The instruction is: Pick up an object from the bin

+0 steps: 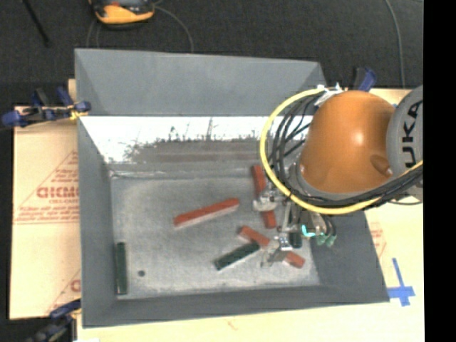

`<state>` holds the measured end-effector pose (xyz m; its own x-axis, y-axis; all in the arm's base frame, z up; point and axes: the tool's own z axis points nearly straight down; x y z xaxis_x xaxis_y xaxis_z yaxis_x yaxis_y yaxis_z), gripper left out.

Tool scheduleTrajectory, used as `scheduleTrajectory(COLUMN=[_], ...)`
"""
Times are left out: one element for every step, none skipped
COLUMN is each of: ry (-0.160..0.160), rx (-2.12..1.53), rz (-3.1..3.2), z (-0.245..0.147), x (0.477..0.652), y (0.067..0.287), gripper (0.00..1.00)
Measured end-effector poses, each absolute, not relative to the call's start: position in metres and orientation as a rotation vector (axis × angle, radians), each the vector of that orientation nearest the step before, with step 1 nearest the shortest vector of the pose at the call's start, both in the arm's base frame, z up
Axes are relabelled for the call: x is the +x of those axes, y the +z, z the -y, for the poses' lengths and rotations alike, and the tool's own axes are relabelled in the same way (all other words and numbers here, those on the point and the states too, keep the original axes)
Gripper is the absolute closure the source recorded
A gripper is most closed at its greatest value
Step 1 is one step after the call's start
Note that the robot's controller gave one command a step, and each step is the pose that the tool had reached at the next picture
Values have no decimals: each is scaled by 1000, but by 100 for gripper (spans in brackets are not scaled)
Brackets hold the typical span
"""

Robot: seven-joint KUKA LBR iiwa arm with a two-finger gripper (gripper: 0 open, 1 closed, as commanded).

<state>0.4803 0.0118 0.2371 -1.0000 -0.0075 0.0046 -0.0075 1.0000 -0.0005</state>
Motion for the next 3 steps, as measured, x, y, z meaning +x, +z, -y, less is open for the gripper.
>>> scheduleTrajectory(ry=[0,1,2], rx=[11,139,371], rz=[3145,3146,3128], z=[-12,-9,-30], x=[482,483,495], y=[240,205,139], gripper=[0,0,0])
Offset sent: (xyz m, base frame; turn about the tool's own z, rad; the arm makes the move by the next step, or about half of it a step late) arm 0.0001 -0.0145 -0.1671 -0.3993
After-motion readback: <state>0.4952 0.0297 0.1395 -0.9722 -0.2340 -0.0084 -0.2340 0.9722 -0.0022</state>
